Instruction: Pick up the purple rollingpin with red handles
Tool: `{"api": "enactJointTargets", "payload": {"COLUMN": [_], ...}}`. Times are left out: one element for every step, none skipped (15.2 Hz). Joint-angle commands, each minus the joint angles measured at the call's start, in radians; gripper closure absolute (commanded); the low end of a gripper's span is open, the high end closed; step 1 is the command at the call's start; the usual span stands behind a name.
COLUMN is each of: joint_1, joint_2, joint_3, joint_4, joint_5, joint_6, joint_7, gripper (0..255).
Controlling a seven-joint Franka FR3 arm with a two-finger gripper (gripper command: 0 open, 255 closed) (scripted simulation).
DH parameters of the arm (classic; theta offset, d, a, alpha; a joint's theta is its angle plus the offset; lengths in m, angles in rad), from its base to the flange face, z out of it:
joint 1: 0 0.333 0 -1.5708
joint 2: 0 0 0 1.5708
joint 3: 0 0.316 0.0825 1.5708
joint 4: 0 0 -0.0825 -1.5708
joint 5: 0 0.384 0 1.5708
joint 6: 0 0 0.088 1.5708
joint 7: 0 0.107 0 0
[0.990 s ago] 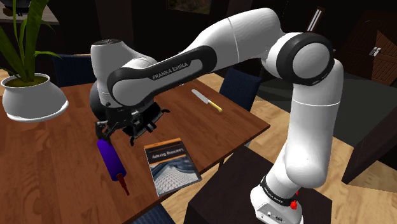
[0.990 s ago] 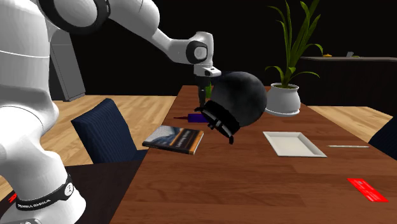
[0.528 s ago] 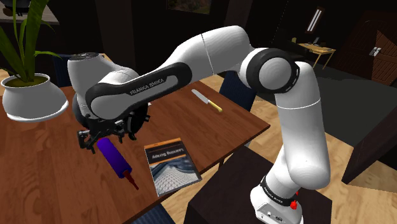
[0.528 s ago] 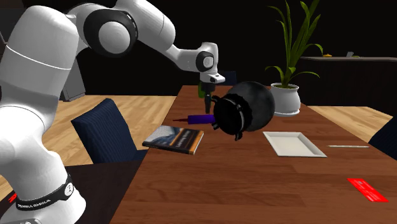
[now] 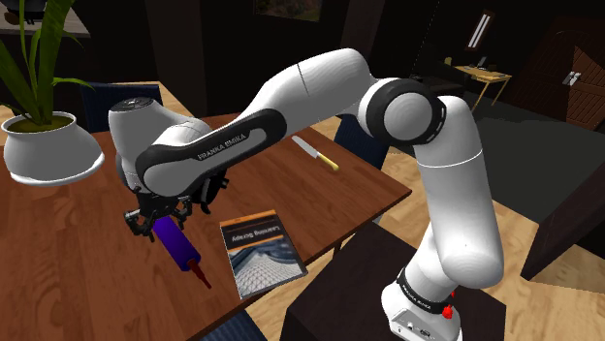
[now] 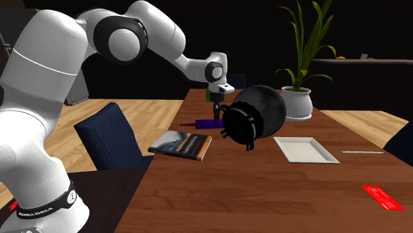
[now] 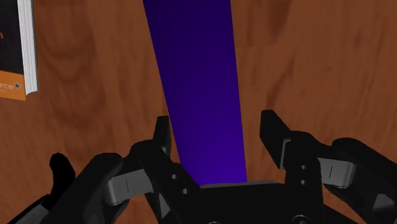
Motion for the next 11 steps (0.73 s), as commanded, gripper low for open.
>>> {"api": "enactJointTargets", "payload": {"joint_1": [0.001, 0.001, -0.001, 0.000, -0.001, -0.002, -0.002, -0.002, 0.002, 0.001, 0.000], "joint_2": [0.002, 0.002, 0.001, 0.001, -0.002, -0.004, -0.004, -0.004, 0.004, -0.002, -0.009], "joint_3": [0.001, 0.001, 0.000, 0.001, 0.001, 0.002, 0.001, 0.002, 0.001, 0.003, 0.005], "joint_4": [-0.003, -0.003, -0.007, -0.008, -0.010, -0.013, -0.013, -0.014, 0.002, 0.006, 0.010], "joint_5": [0.000, 0.000, 0.000, 0.000, 0.001, 0.002, 0.002, 0.002, 0.000, 0.003, 0.006], "joint_6": [0.007, 0.008, 0.011, 0.011, 0.011, 0.012, 0.012, 0.012, 0.005, -0.005, -0.015], "joint_7": [0.000, 0.000, 0.000, 0.000, 0.001, 0.000, 0.000, 0.000, 0.001, -0.001, -0.003], "gripper": [255, 255, 255, 255, 255, 255, 255, 255, 255, 255, 255]}}
